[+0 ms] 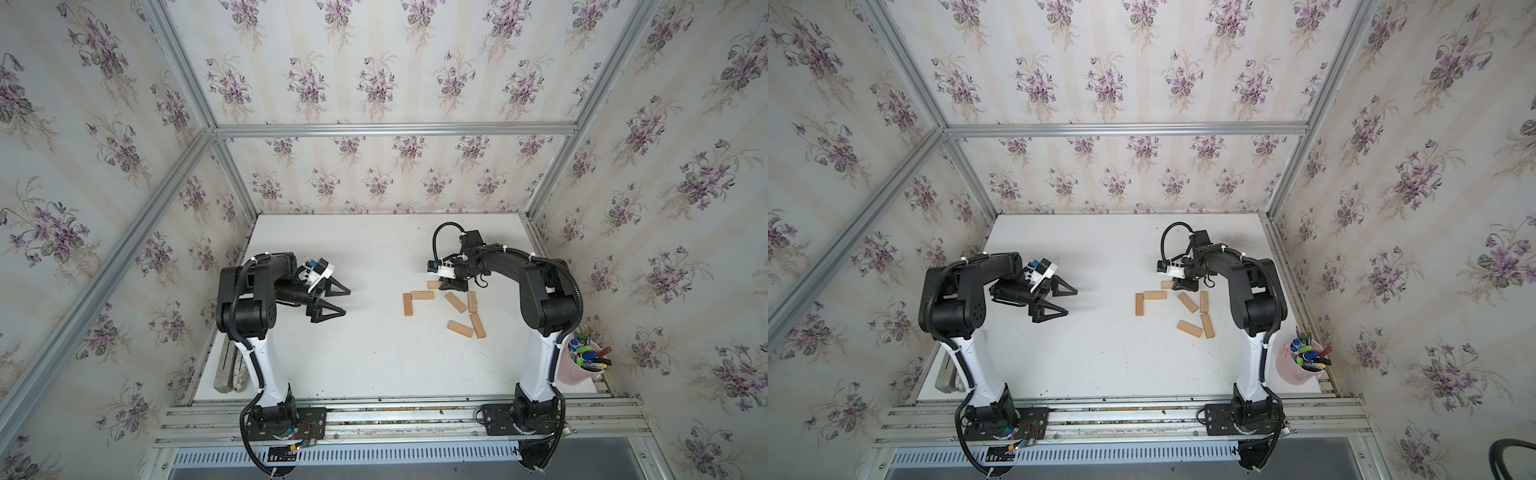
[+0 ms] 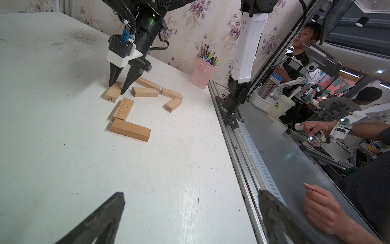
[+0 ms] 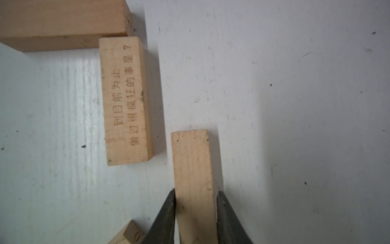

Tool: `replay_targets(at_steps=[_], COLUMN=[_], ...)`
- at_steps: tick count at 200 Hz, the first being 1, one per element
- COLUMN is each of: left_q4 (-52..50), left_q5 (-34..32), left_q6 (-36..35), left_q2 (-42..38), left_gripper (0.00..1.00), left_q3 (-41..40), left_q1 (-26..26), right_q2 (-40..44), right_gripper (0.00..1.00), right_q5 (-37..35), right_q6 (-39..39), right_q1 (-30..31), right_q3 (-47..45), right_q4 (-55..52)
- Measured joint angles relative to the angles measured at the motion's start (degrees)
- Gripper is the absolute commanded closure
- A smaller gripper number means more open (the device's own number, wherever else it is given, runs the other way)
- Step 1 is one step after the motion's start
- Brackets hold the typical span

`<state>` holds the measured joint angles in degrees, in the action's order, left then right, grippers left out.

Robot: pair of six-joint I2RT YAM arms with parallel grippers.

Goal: Assemble the number 8 with building blocks
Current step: Pick up the building block from the center of the board.

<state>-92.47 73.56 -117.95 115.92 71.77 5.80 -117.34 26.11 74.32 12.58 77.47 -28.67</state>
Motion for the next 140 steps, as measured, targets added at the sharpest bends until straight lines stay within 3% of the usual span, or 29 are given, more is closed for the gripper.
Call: replay_targets(at_steps=[82, 140], left_q4=[0.0, 0.0], left_q5=[0.0, 0.0], left_q6=[0.0, 0.0], left_q2=[0.0, 0.0], left_gripper=[0.0, 0.0], left_q3=[0.0, 0.0], left_q1=[0.0, 0.0], right_q2=[0.57, 12.0], right_gripper=[0.82, 0.78], right_q5=[0.74, 1.57], right_q6=[-0.85, -0.63], right_q1=[-1.77, -0.33], right_q3=[1.01, -6.14], right_q4=[-0.46, 1.14])
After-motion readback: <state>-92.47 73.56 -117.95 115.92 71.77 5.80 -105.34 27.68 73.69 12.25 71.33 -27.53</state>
